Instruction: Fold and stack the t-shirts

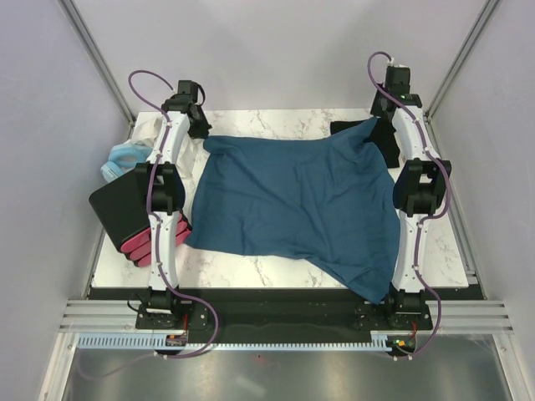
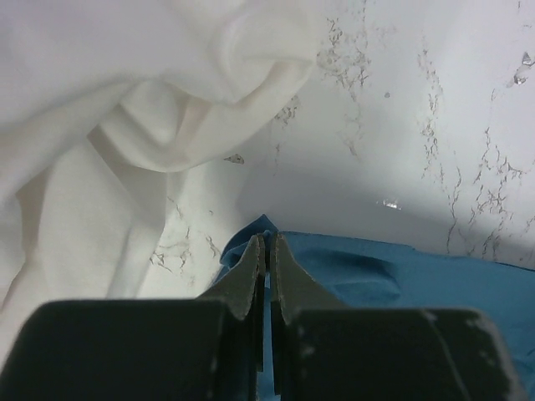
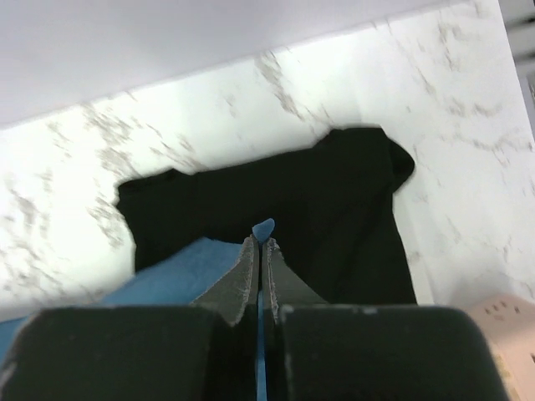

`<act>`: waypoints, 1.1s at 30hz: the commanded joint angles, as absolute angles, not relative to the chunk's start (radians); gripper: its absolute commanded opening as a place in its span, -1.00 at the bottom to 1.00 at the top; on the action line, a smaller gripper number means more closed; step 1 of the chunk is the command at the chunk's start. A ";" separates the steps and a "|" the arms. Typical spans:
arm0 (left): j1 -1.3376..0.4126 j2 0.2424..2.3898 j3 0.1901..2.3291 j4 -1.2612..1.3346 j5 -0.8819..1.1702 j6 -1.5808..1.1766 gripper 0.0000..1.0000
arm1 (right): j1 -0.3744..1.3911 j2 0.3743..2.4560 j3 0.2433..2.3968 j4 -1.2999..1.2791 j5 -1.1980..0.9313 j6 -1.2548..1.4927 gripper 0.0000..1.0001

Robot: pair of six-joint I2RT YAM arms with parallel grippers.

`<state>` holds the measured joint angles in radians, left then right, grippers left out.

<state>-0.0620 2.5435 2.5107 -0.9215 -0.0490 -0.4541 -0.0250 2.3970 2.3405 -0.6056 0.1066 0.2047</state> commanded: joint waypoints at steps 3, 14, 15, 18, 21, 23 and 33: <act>-0.058 2.516 2.539 -0.896 -0.061 -0.423 -0.96 | 0.021 2.398 2.424 -0.485 0.002 0.248 -1.00; -0.069 2.499 2.530 -0.891 -0.055 -0.426 -0.96 | 0.035 2.465 2.439 -0.422 -0.061 0.327 -1.00; -0.068 2.499 2.536 -0.890 -0.066 -0.425 -0.96 | 0.035 2.468 2.444 -0.416 -0.057 0.330 -1.00; -0.064 2.506 2.549 -0.884 -0.063 -0.425 -0.95 | 0.035 2.485 2.473 -0.403 -0.016 0.328 -0.93; -0.063 2.514 2.554 -0.874 -0.054 -0.420 -0.76 | 0.035 2.477 2.476 -0.387 0.035 0.311 -0.22; -0.063 2.513 2.557 -0.873 -0.058 -0.413 -0.43 | 0.032 2.461 2.476 -0.377 0.051 0.287 0.27; -0.060 2.281 2.435 -0.862 -0.017 -0.413 -0.16 | 0.011 2.191 2.291 -0.353 -0.060 0.317 -0.05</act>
